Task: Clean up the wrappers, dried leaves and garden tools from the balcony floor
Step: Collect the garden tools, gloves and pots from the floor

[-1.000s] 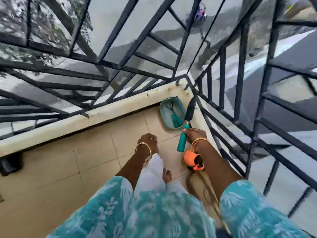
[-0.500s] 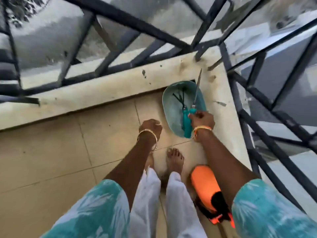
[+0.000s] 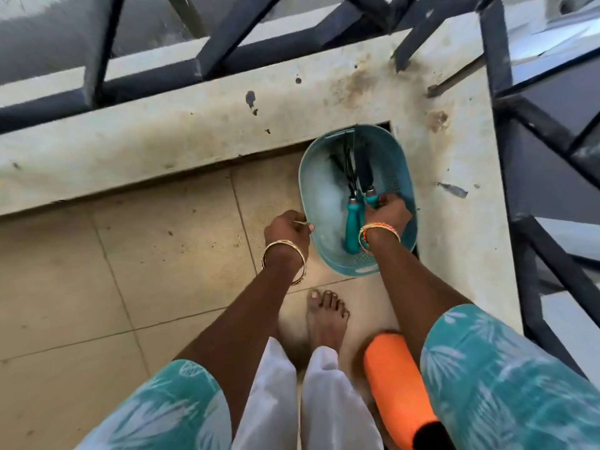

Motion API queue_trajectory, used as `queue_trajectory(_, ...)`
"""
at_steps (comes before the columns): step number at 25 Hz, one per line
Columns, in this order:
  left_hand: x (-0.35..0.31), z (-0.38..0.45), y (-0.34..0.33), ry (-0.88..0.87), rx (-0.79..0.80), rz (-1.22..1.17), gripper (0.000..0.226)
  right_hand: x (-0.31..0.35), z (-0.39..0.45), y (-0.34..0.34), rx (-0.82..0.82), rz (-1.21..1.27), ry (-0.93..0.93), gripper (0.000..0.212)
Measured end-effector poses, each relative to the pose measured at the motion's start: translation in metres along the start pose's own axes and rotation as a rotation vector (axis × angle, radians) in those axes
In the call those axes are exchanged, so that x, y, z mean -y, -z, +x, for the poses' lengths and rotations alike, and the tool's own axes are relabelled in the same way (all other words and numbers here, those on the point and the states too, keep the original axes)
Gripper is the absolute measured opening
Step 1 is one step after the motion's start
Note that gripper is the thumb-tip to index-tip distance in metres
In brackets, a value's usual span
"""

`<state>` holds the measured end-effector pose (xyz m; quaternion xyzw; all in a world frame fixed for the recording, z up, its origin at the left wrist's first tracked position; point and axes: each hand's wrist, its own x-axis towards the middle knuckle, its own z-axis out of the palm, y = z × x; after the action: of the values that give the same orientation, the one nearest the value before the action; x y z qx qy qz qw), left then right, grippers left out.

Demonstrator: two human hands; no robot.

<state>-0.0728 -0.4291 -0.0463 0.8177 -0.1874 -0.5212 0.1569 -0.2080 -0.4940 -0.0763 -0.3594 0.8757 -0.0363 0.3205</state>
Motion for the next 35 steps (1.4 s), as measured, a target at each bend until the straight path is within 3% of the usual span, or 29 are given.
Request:
queue_trajectory(7,-0.002,0.004,-0.001,0.067,-0.01,-0.074,0.011,-0.013,0.005,-0.013,0.032,0.007,0.007,0.022)
queue_trajectory(12,-0.002,-0.007,0.005,-0.039,-0.034,0.246,0.019,-0.018,-0.004,0.008,0.028,0.034,0.035,0.026)
queue_trajectory(18,-0.014,-0.081,0.037,-0.347,-0.008,0.809,0.045,-0.025,-0.063,0.072,-0.038,-0.127,0.388,0.031)
queue_trajectory(22,-0.023,-0.155,0.069,-0.399,-0.033,1.003,0.063,-0.012,-0.121,0.121,-0.085,-0.245,0.724,0.04)
queue_trajectory(28,-0.052,-0.307,0.156,-0.319,-0.123,1.048,0.068,0.027,-0.245,0.23,0.055,-0.419,0.97,0.054)
queue_trajectory(35,-0.052,-0.455,0.246,-0.233,-0.369,0.86,0.064,0.068,-0.378,0.327,0.171,-0.442,1.218,0.055)
